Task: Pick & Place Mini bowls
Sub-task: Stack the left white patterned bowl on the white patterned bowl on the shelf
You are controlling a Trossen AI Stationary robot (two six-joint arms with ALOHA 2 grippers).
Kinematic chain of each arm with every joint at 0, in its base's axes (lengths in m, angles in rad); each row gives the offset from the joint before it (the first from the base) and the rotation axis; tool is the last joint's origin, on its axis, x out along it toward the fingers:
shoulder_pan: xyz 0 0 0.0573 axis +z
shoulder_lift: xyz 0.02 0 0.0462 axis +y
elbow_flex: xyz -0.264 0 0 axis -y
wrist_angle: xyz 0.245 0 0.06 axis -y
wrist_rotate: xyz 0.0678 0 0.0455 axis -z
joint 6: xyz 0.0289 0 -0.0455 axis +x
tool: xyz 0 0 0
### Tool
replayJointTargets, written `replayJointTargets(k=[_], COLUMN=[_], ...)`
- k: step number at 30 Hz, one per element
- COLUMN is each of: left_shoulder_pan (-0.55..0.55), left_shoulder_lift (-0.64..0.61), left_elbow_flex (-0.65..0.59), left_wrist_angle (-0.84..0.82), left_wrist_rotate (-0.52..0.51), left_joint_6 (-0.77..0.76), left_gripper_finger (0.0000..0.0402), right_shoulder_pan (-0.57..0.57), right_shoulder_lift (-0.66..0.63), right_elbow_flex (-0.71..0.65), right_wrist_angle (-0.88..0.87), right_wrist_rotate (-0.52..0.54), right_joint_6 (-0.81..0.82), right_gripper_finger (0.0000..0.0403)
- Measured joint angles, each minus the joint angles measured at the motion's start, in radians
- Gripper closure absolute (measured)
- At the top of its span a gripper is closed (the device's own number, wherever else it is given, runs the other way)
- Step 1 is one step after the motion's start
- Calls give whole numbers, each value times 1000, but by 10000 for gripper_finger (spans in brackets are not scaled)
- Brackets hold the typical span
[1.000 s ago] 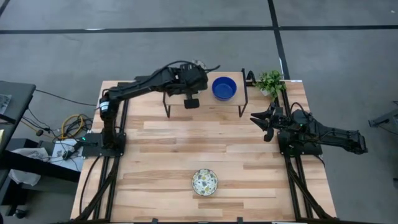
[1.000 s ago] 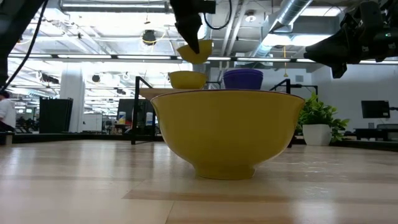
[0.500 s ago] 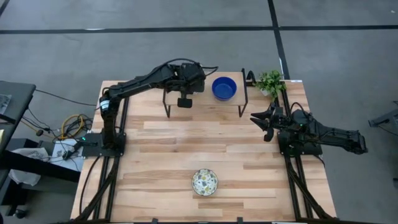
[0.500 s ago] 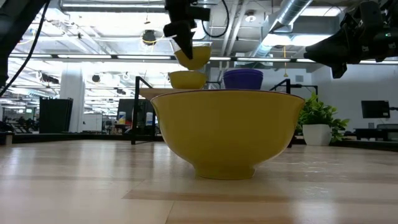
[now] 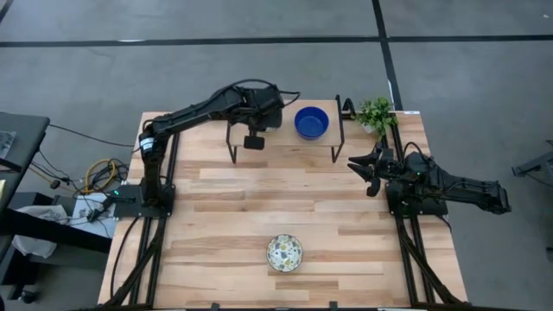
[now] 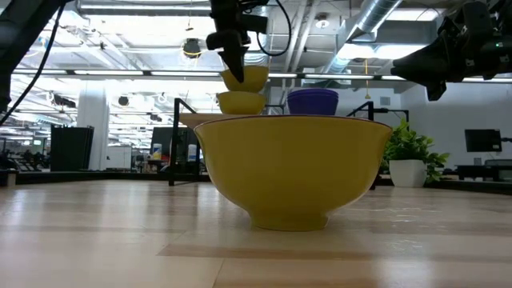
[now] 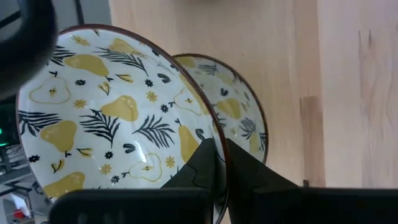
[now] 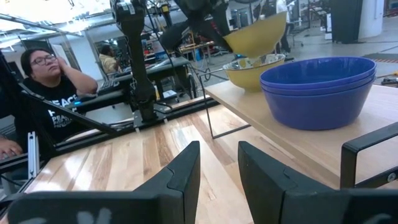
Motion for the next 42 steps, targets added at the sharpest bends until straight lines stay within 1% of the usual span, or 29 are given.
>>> replayJointTargets(k=[7, 17, 22, 26, 42], left_shoulder_pan=[17, 15, 15, 10, -8], left_shoulder_lift=[10, 8, 7, 7, 7], left_elbow_flex=[-1, -58, -59, -59, -59], left_wrist_angle=[-16, -15, -15, -15, -17], left_wrist_rotate=[4, 7, 8, 47, 52], left_joint_6=[-1, -11, -12, -12, -12], left_gripper_finger=[391, 391, 391, 391, 391], right_shoulder_pan=[0, 0, 0, 0, 0], right_shoulder_lift=[0, 0, 0, 0, 0], right_elbow_flex=[0, 0, 0, 0, 0], right_wrist_angle=[0, 0, 0, 0, 0], right_wrist_rotate=[0, 0, 0, 0, 0], right_joint_6=[0, 0, 0, 0, 0], right_gripper_finger=[305, 305, 305, 305, 305])
